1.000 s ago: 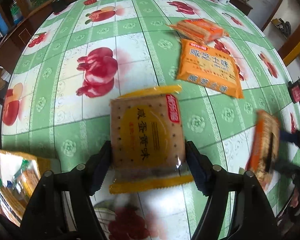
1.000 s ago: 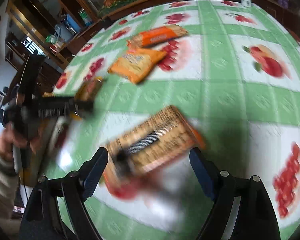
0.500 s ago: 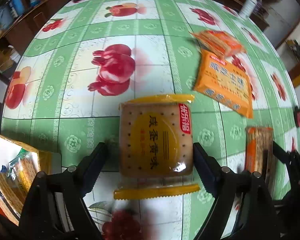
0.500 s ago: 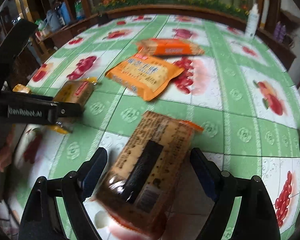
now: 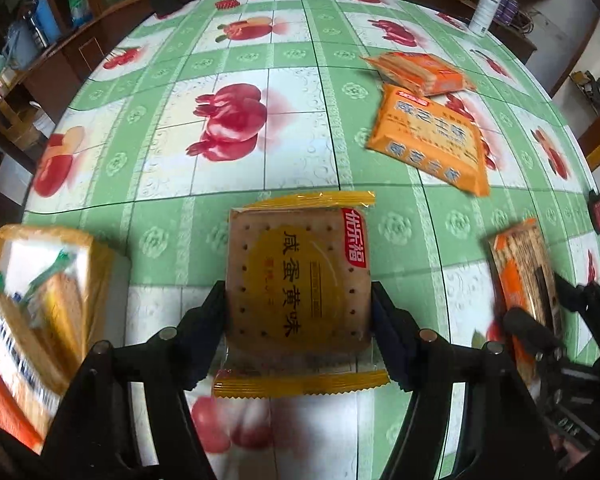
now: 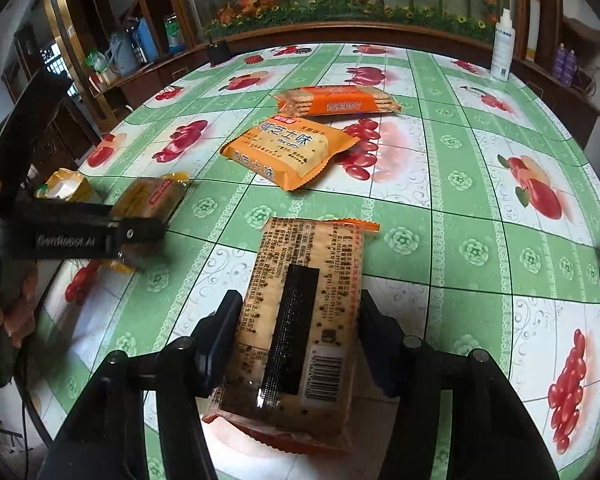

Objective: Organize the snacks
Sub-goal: 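Carry both held packs over the cardboard box and lower them in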

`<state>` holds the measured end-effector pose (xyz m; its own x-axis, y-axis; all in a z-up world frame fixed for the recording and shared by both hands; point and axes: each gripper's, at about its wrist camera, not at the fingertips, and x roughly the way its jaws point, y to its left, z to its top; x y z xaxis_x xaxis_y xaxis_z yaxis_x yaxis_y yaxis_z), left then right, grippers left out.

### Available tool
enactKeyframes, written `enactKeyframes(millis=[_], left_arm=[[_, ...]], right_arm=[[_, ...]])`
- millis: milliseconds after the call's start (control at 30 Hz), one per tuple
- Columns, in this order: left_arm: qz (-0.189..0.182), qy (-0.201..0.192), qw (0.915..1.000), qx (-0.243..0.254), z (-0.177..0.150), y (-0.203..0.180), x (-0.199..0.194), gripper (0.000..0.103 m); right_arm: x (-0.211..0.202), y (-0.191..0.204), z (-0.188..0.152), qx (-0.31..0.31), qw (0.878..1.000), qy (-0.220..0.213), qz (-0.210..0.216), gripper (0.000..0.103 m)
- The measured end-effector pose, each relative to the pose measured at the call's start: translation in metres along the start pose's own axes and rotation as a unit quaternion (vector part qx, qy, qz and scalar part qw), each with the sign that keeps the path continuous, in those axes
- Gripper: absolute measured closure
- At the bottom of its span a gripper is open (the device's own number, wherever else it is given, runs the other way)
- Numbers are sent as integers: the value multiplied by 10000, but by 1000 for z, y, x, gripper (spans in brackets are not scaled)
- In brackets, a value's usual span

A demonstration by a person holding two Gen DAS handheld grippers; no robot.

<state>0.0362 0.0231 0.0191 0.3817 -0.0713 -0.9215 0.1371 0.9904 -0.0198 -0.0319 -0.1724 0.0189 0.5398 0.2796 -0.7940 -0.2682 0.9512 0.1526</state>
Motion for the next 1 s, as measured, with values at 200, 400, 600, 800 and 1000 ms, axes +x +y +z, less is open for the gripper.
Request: enactKeyframes(millis=[200,400,600,800,1000], left_arm=[[-153,-238,9996,-64,-21,-4,-28,34],[-171,-551,9983,-100,-43,0,-58,34],[-286,-746,9958,-456,-75,33,-88,34],[-250,-958,9905,-954,-111,80,-118,34],[66,-1142,9841,-1357,-143,128,-145,34]], right_arm=[[-12,4,-1,48,9996,-147,239,46],[-22,21,4,-63,9985,-286,469,46],[-29,50,15,-267,9956,-436,782,46],[-21,102,28,-769,9895,-435,1146,46],[-6,162,48,-1262,9793,-388,1536,46]])
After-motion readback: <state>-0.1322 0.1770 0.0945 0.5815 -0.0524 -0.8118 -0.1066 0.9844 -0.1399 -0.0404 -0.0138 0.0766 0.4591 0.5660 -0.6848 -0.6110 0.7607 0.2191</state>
